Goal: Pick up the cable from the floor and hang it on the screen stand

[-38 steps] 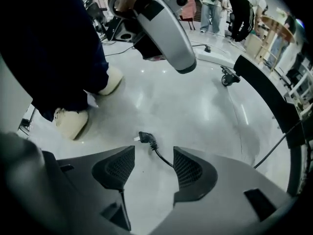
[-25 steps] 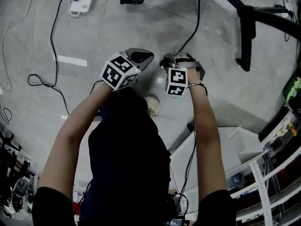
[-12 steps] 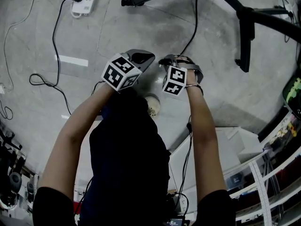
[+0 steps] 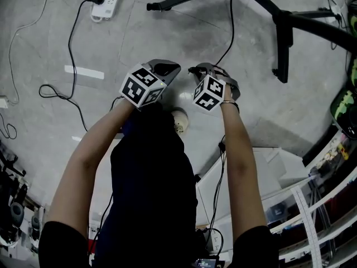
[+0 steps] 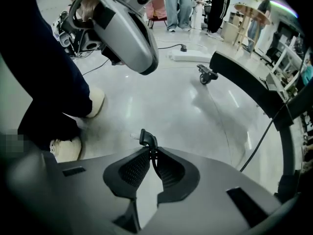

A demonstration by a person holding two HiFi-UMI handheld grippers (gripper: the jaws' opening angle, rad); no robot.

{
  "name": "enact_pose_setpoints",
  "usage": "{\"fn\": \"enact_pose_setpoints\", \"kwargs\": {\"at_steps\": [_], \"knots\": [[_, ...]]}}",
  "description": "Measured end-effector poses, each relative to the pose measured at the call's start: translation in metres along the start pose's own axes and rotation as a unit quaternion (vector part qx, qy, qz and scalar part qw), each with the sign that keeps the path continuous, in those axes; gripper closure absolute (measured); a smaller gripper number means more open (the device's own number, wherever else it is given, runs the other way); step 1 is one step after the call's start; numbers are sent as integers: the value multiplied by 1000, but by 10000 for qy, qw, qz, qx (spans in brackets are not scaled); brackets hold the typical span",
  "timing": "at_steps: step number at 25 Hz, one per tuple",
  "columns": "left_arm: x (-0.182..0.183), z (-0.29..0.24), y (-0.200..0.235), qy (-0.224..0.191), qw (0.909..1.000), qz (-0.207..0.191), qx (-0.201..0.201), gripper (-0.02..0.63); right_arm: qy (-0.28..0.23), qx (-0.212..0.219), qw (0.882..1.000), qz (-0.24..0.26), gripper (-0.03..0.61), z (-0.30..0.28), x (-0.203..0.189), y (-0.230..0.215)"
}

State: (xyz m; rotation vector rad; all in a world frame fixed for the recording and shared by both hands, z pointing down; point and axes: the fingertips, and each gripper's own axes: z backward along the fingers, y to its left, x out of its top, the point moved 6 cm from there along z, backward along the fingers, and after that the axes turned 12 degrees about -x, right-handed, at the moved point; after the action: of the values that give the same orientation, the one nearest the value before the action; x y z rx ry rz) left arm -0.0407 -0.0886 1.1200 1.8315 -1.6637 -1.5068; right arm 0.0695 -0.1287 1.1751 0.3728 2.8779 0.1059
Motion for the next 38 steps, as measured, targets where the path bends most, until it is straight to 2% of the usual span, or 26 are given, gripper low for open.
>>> {"fn": "enact_pose_setpoints", "kwargs": {"at_steps": [7, 14, 23, 33, 38], "knots": [[27, 24, -28, 0, 9999, -56, 99, 607, -166, -164, 9974, -682, 515, 49, 24, -19], [59, 51, -61, 28, 9990, -377, 236, 607, -315, -271, 9939, -1022, 515, 100, 44, -37], [94, 78, -98, -33, 9988, -384, 309, 607, -375, -343, 9919, -1164, 515, 160, 64, -54], [111, 105, -148, -52, 9984, -423, 376, 607, -474, -288, 9825, -1780, 515, 222, 82, -52], [119, 122, -176, 11, 9983, -413, 416, 607, -650, -306, 9732, -2185, 515, 259, 94, -49]]}}
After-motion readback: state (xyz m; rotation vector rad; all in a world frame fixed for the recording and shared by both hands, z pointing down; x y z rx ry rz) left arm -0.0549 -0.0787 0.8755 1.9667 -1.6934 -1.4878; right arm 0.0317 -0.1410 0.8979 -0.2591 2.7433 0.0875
